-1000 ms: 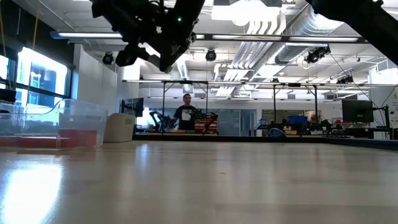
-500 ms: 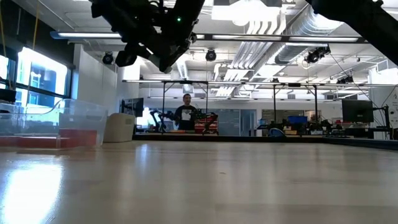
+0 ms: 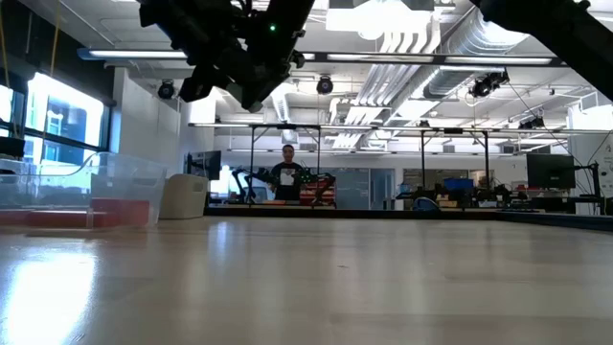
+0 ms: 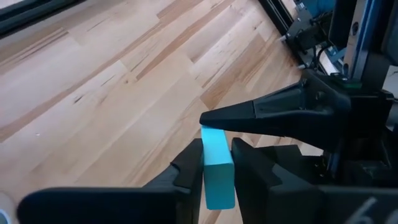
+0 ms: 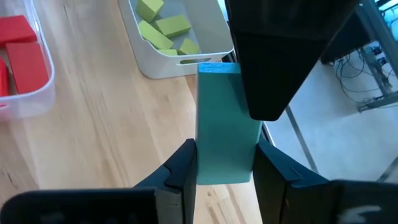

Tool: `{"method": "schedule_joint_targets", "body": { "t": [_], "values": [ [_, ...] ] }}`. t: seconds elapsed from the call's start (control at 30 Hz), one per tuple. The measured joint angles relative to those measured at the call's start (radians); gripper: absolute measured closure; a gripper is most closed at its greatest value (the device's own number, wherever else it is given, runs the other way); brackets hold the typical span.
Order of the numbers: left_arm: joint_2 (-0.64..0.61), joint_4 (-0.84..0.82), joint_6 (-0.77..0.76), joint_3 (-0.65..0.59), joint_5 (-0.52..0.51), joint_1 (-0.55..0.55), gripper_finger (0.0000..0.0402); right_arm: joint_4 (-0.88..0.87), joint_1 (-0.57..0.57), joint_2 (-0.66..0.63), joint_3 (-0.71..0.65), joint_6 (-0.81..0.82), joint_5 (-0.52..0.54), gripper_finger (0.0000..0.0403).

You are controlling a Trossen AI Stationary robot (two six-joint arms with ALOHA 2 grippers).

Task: Sort & place blocks by color
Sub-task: Put the light blue block into the white bin

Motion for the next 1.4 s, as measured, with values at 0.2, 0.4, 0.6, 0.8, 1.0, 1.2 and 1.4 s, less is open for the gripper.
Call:
{"method": "schedule_joint_targets", "body": {
  "t": [0.2,0.4,0.6,0.8,1.0,1.2,1.4],
  "values": [
    [0.0,-0.009,0.002,0.0,-0.006,0.0,0.0361,0.005,-0.012,0.0,0.0,0.021,-0.004,0.031],
    [0.001,-0.022,0.002,-0.001,0.008,0.0,0.0307,0.01,-0.009,0.0,0.0,0.011,0.005,0.031],
    [0.001,-0.022,0.011,-0.001,0.008,0.0,0.0253,0.01,-0.006,0.0,0.0,0.012,0.025,0.031],
    [0.001,-0.02,-0.004,-0.002,0.007,0.001,0.0237,0.011,-0.008,-0.004,0.0,0.014,0.024,0.031],
    [-0.001,-0.009,-0.005,-0.001,0.01,0.001,0.0284,0.036,-0.01,-0.005,0.0,0.008,0.022,0.031],
    [0.001,-0.001,0.008,0.0,0.005,0.001,0.0369,0.029,-0.01,-0.01,0.0,0.008,0.024,0.031],
    [-0.005,-0.005,0.036,-0.001,0.006,0.001,0.037,0.018,-0.01,-0.01,0.0,0.001,0.019,0.031]
  ]
}}
